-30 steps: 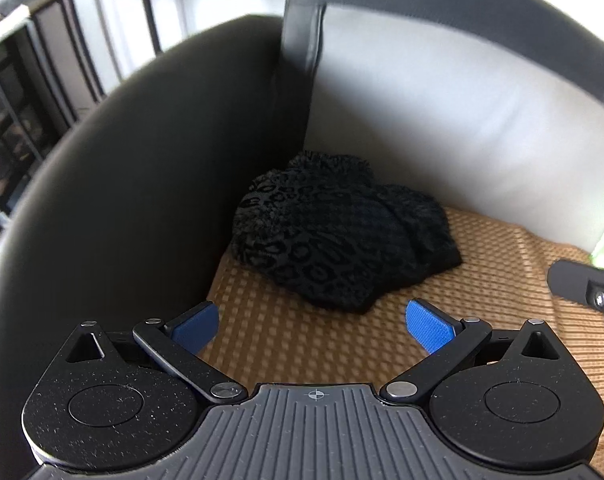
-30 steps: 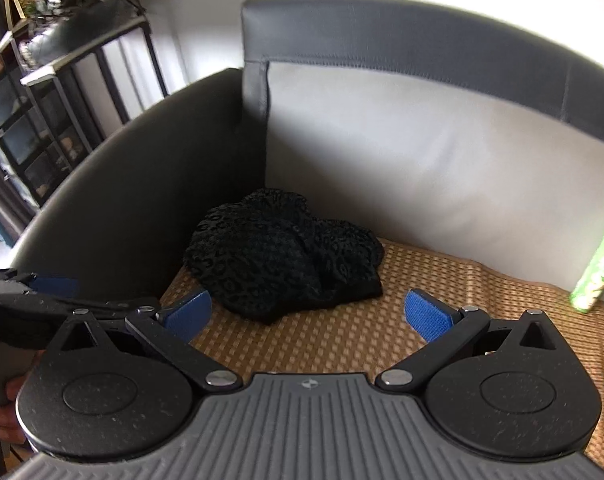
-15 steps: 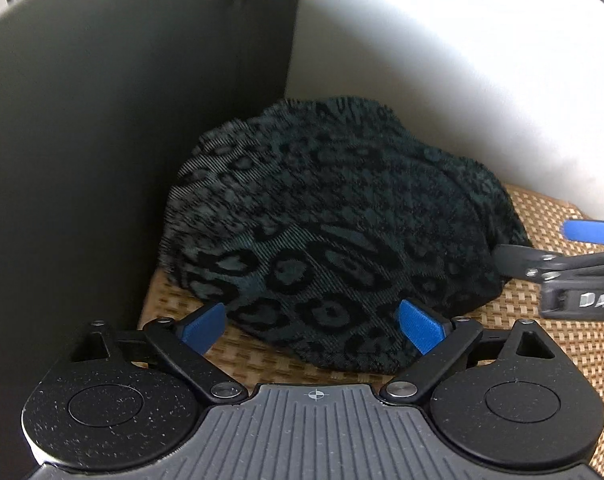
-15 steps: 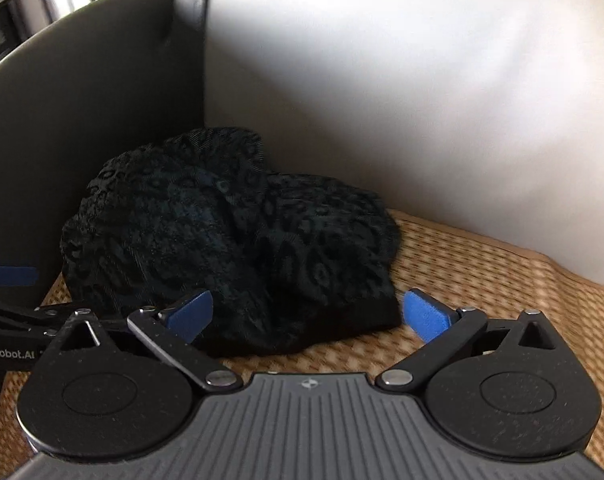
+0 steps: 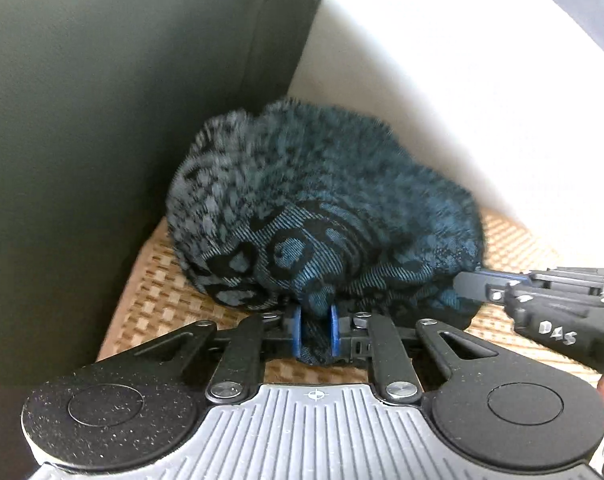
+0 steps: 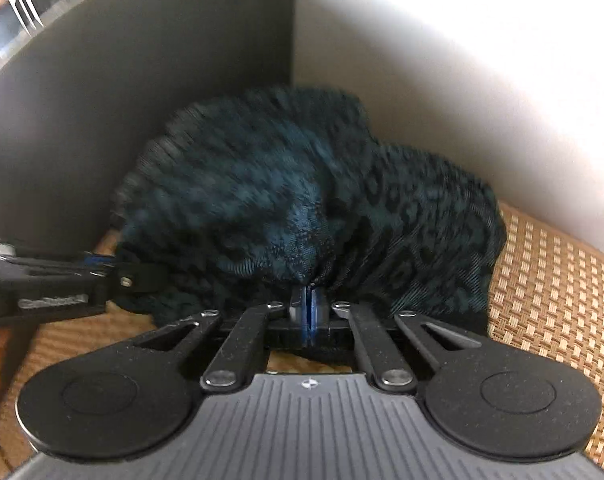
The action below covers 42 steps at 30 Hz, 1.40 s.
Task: Fold clothes
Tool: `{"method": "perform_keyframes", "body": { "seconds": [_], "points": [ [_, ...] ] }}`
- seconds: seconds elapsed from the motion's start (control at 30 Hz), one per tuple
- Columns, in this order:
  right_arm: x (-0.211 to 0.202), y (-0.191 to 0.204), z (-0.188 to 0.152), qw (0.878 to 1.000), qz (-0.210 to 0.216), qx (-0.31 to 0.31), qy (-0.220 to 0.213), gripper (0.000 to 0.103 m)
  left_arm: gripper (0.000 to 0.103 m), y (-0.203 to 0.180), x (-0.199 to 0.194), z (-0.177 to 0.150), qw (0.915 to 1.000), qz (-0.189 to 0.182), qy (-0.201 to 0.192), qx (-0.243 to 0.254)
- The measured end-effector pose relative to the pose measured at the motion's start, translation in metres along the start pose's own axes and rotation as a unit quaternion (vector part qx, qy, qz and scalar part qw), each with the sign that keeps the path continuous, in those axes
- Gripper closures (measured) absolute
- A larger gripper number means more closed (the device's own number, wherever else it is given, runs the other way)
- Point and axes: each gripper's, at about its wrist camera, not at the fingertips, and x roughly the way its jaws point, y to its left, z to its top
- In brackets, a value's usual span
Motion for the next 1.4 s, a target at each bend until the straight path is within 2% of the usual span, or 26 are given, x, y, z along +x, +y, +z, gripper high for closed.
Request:
{"method": "perform_keyframes", "body": {
  "seconds": [0.1,0.27,0.3,0.33,0.43,0.53,0.6,0.77,0.93,1.07,1.17,1.23,1.3,1.4],
  "points": [
    [-0.048,0.002,-0.004,0.999,0.027,0.009,-0.027,0.101,0.095,-0.012,-0.047,-0.011,0.9997,-0.013,-0.015,0.013],
    [-0.149,0.007,-0.030,0.997,0.062,0.019,-0.043,0.101,0.095,-0.049,-0.123,-0.050,0.9988,-0.026,-0.002,0.040],
    [-0.169,0.009,-0.042,0.997,0.069,0.020,-0.041,0.101,0.095,-0.059,-0.138,-0.062,0.9987,-0.024,0.003,0.046],
    [-0.188,0.010,-0.057,0.996,0.075,0.020,-0.039,0.101,0.103,-0.067,-0.152,-0.074,0.9986,-0.025,0.010,0.046],
    [-0.246,0.014,-0.102,0.995,0.095,0.022,-0.030,0.101,0.103,-0.097,-0.191,-0.121,0.9974,-0.042,0.050,0.033],
    [-0.296,0.011,-0.154,0.993,0.109,0.049,-0.023,0.101,0.103,-0.143,-0.222,-0.173,0.9943,-0.016,0.075,0.074],
    [-0.325,0.007,-0.187,0.991,0.113,0.063,-0.017,0.101,0.103,-0.167,-0.244,-0.205,0.9928,-0.016,0.090,0.078],
    [-0.394,-0.013,-0.261,0.991,0.106,0.081,0.006,0.101,0.103,-0.217,-0.271,-0.271,0.9902,-0.017,0.111,0.083],
    [-0.438,-0.026,-0.308,0.991,0.095,0.092,0.028,0.101,0.103,-0.237,-0.282,-0.312,0.9865,-0.031,0.130,0.094],
    [-0.435,-0.030,-0.321,0.991,0.085,0.100,0.038,0.101,0.103,-0.229,-0.297,-0.320,0.9882,-0.018,0.130,0.079],
    [-0.425,-0.033,-0.305,0.990,0.093,0.099,0.024,0.101,0.097,-0.217,-0.282,-0.302,0.9916,0.001,0.114,0.060],
    [-0.419,-0.033,-0.285,0.991,0.098,0.091,0.005,0.101,0.076,-0.220,-0.280,-0.293,0.9927,0.019,0.099,0.066],
    [-0.415,-0.032,-0.263,0.992,0.100,0.075,-0.011,0.101,0.074,-0.219,-0.276,-0.283,0.9930,0.034,0.085,0.075],
    [-0.410,-0.031,-0.233,0.994,0.091,0.052,-0.027,0.101,0.063,-0.212,-0.273,-0.280,0.9941,0.034,0.071,0.075]
  ]
}}
